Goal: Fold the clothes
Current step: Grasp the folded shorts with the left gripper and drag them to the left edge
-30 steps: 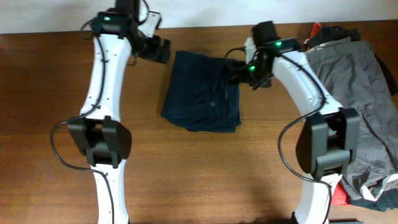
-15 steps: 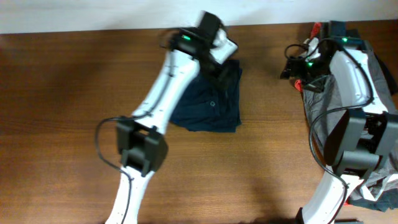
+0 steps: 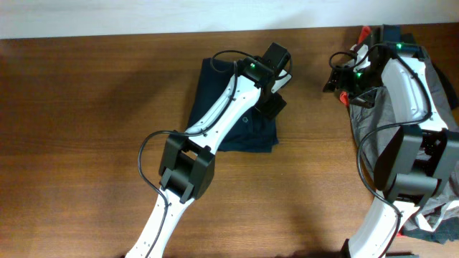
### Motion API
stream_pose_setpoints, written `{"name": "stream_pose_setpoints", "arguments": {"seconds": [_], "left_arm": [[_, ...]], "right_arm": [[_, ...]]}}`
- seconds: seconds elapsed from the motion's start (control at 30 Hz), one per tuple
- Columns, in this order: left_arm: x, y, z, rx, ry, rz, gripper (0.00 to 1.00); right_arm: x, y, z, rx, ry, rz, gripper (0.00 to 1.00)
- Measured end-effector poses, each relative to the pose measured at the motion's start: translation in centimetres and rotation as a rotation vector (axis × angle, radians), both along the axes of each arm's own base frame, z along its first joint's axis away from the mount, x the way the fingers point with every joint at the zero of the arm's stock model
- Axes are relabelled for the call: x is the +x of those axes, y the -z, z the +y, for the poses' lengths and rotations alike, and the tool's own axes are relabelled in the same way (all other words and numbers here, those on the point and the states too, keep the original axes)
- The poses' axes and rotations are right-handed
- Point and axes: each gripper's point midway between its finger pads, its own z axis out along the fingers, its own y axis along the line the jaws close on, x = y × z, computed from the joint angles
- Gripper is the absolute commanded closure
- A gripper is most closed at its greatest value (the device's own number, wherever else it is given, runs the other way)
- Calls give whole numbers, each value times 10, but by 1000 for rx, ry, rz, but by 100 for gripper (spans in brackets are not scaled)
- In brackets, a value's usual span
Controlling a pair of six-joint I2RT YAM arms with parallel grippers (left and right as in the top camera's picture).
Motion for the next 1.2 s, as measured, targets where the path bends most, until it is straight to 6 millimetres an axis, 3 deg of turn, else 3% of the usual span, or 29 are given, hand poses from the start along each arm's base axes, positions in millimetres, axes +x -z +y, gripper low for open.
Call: {"name": "stream_pose_setpoints", "arguments": {"seconds": [0.03, 0.2, 0.23, 0.27, 0.33, 0.4, 0.5, 0.7, 0.83, 0.9, 1.03, 1.17, 1.2], "left_arm": [[1, 3, 0, 4, -3, 0, 11], [-2, 32, 2, 40, -12, 38, 31], [-2, 39, 3, 51, -16, 45, 44], [-3, 45, 4, 61, -14, 51, 67], [-1, 50, 6, 78, -11, 46, 84], [1, 50, 7, 85, -2, 32, 93], [6, 49, 5, 89, 19, 8, 99], [15, 49, 9, 143, 71, -48, 99], [20, 52, 25, 218, 64, -65, 99], [25, 53, 38, 239, 36, -56, 100], [44, 53, 82, 241, -111, -30, 99], [73, 54, 163, 215, -369, 8, 100], [81, 54, 196, 207, -458, 22, 100]], "right_arm": [[0, 0, 0, 0, -1, 1, 12], [0, 0, 0, 0, -1, 1, 11], [0, 0, 0, 0, 0, 1, 12], [0, 0, 0, 0, -1, 0, 11], [0, 0, 0, 0, 0, 1, 11], [0, 0, 0, 0, 0, 1, 11], [0, 0, 0, 0, -1, 1, 11], [-1, 0, 0, 0, -1, 2, 11], [-1, 0, 0, 1, -1, 5, 12], [-1, 0, 0, 1, 0, 5, 11], [-1, 0, 0, 1, -1, 5, 12], [-1, 0, 0, 1, -2, 4, 12], [-1, 0, 0, 1, 0, 5, 11]]}}
